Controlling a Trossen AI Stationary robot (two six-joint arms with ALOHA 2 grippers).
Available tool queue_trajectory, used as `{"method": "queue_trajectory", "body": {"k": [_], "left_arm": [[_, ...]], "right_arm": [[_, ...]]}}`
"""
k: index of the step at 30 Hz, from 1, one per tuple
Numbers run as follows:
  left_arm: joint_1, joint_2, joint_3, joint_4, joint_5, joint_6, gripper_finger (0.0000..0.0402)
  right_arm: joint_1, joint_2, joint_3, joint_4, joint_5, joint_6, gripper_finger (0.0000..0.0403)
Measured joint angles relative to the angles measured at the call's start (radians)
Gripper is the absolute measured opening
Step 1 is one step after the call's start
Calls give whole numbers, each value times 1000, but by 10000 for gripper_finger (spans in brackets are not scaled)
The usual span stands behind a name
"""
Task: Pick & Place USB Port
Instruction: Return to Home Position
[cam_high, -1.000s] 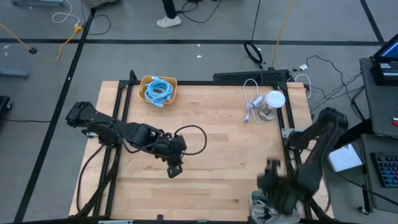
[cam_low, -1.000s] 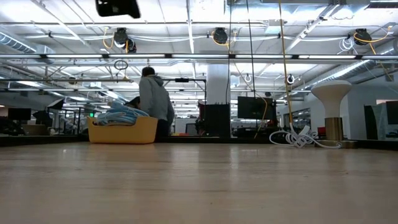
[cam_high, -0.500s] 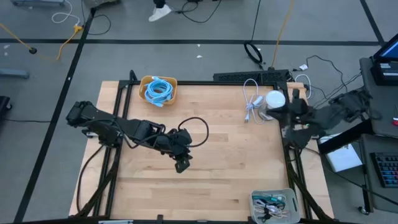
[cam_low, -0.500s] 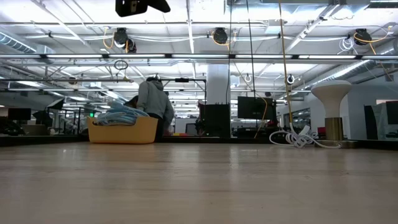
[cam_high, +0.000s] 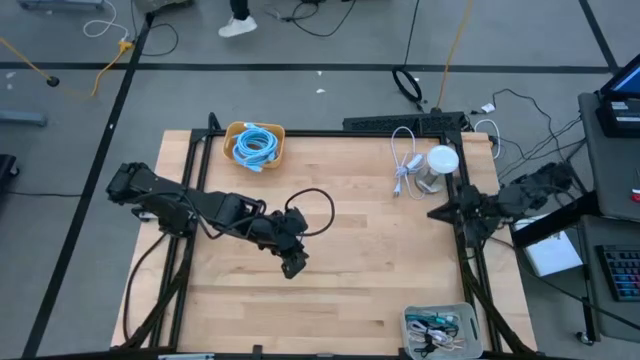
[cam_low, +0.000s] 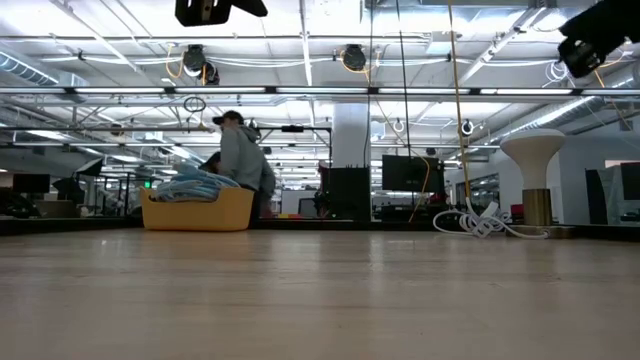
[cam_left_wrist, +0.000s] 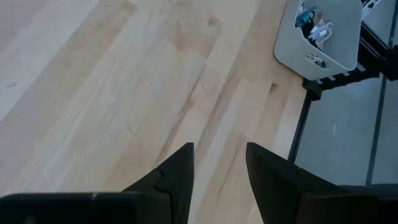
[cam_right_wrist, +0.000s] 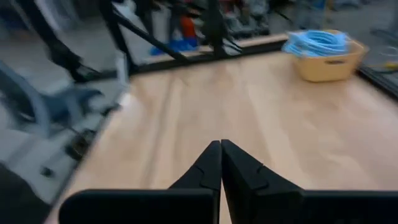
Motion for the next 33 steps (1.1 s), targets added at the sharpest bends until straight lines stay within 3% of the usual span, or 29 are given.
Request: {"method": "queue_trajectory", "body": {"k": [6, 13, 21, 26, 31, 33], "left_arm": [[16, 0, 0, -1, 3, -8, 147], [38, 0, 0, 2, 4, -13, 147], [48, 0, 0, 9, 6, -7, 147], [48, 0, 0, 8, 6, 8, 147], [55, 0, 0, 3, -7, 92, 147], [62, 0, 0, -16, -21, 240, 147]], "right_arm": [[0, -170, -158, 74, -37, 50, 1], [0, -160, -181, 136, -45, 55, 1], [0, -160, -417, 367, -92, 106, 0], [0, -163, -538, 581, -92, -5, 0], [-5, -151, -581, 678, -89, -68, 0], [-9, -150, -582, 678, -89, -64, 0]]}}
